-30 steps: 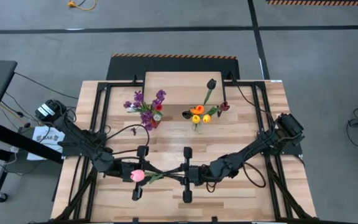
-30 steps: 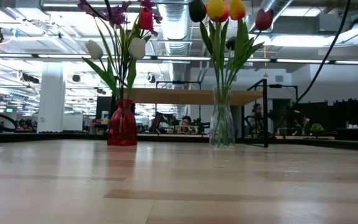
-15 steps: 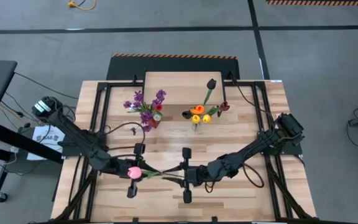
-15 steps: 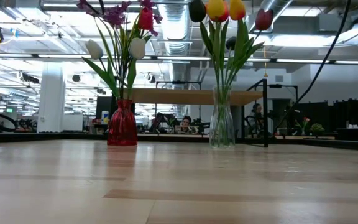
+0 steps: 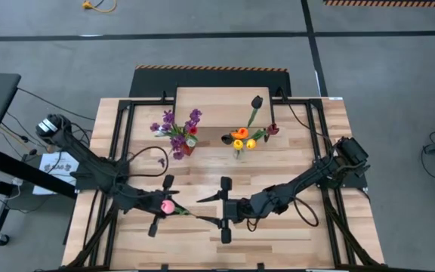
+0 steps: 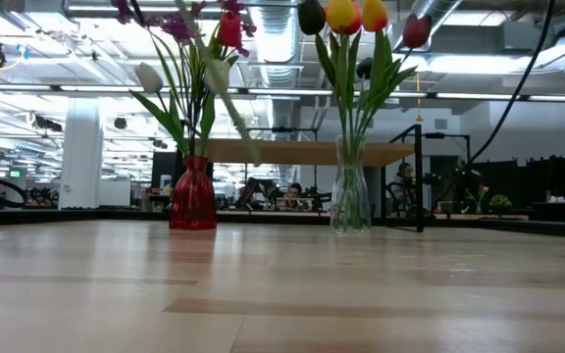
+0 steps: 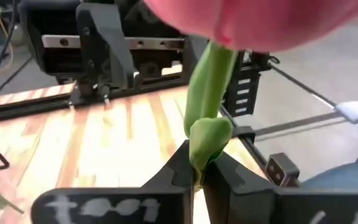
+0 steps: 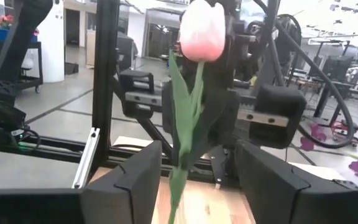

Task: Pick and place flowers into a vace then onto a shelf
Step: Put the pink flower into the white flower vase

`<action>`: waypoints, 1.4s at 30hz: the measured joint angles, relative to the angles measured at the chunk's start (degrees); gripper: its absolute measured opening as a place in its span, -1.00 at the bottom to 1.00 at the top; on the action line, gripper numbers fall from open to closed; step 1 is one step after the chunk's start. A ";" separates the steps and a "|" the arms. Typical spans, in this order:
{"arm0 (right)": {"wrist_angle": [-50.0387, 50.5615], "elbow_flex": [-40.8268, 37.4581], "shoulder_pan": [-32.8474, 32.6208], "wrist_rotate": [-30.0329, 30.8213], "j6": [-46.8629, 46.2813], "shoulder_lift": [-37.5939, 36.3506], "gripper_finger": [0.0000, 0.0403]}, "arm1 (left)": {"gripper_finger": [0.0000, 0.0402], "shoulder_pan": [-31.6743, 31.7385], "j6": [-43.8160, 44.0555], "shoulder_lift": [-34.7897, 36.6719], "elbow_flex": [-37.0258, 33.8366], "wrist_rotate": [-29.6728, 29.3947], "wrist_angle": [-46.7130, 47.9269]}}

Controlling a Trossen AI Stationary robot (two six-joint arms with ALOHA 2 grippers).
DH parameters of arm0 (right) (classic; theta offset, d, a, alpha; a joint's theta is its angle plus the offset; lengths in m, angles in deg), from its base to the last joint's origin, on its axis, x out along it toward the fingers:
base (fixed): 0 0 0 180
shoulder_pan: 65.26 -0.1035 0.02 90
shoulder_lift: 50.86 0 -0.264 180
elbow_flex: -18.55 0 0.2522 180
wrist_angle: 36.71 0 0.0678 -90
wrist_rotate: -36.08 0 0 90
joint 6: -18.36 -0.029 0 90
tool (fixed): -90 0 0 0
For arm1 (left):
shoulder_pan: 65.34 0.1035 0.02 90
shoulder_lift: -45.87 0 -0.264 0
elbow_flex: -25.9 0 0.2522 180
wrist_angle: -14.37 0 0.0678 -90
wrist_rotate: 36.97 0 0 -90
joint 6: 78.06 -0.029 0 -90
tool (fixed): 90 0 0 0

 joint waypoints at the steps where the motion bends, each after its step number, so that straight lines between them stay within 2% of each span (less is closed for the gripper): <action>1: 0.08 0.00 0.00 -0.03 -0.33 0.00 -0.01 | -1.00 0.29 0.04 -0.35 0.00 0.01 -0.14; 8: 0.63 0.00 -0.02 -0.17 -0.48 0.00 -0.04 | -1.00 2.94 0.90 -4.77 1.26 0.72 -0.93; 20: 3.49 0.00 0.61 -0.22 -1.00 0.00 -0.15 | -1.00 4.23 -1.40 -16.66 15.92 1.79 10.81; 28: 3.56 0.00 0.61 -0.22 -1.16 0.00 -0.26 | -1.00 4.48 -2.04 -18.04 17.88 1.02 11.98; 31: 4.31 0.00 0.61 -0.02 -2.00 0.00 -0.42 | -1.00 4.52 -1.98 -18.05 17.88 0.45 12.76; 35: 5.59 0.04 0.55 -0.72 -1.76 0.00 -0.91 | -1.00 4.58 -1.94 -18.07 17.88 -0.25 12.82; 42: 5.64 0.04 0.57 -0.71 -1.99 0.00 -0.98 | -0.88 4.54 -0.68 -18.07 17.88 -0.34 12.80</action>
